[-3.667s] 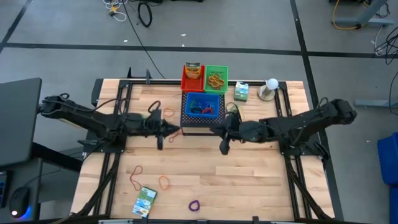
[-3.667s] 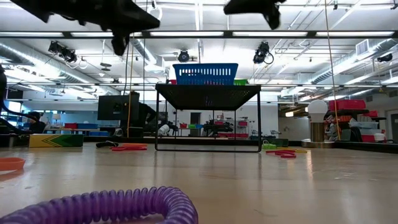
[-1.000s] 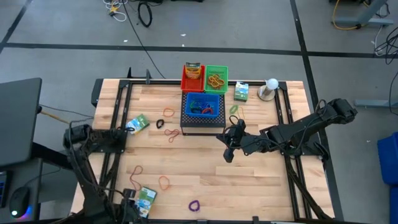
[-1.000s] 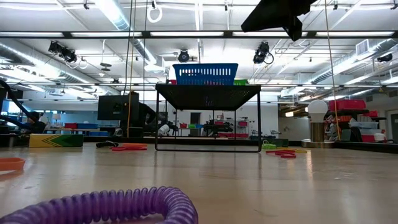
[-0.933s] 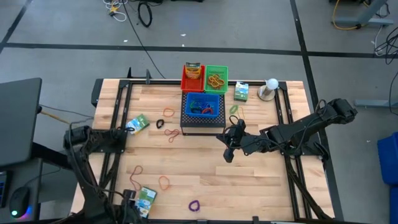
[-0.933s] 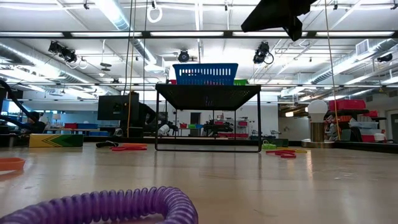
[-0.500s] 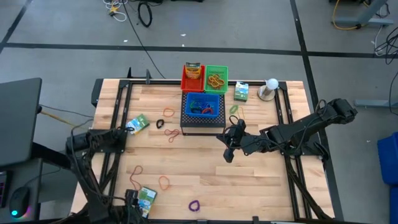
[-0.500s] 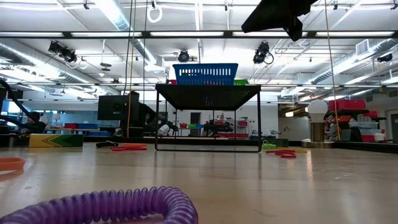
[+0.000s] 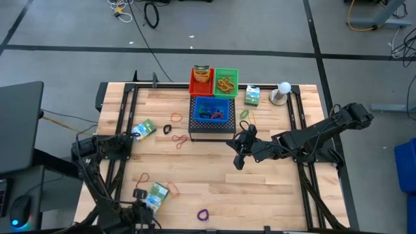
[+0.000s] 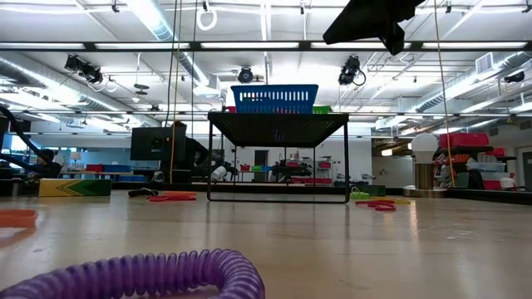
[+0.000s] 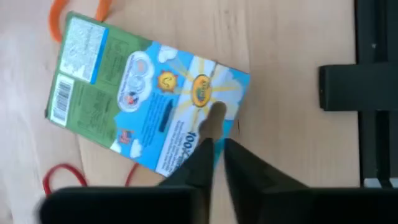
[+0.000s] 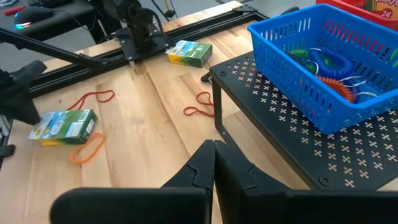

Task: Pick & Place Office Desk Supplies
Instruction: Put the yellow crayon box into the red bin on the shelf

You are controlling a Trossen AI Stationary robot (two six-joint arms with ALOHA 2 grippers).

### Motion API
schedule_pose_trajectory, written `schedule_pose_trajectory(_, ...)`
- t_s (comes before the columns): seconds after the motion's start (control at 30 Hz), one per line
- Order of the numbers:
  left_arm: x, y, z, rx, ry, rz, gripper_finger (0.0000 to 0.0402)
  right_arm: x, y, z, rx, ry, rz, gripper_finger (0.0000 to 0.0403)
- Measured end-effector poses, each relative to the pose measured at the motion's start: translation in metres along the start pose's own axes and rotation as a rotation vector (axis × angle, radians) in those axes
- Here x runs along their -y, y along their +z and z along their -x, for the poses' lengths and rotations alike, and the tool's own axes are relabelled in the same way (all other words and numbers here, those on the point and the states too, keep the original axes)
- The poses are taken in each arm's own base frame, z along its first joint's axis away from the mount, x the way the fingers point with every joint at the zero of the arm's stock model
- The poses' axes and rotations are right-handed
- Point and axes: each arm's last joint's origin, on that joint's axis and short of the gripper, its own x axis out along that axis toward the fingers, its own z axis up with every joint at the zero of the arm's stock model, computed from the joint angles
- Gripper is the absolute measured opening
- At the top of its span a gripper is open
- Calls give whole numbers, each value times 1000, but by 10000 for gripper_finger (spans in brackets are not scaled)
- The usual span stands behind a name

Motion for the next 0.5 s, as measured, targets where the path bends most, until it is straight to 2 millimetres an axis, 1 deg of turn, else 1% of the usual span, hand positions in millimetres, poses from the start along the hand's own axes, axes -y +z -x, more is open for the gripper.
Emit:
schedule_pose_trajectory(0.07,-1,1,2,6,-4,-11,11,0,0,0,0,-1,0,11)
schedule_pose_trajectory(0.27,-11,4,11,0,3,40,8,0,0,0,0,-1,4,11)
schedule_pose_trajectory(0.37,-12,6,11,-27,-10,23,29,0,0,0,0,-2,15,11)
schedule_pose_trajectory(0.5,-9,8,11,-26,-48,-4,83,2,1,-1,-4,-9,17,11)
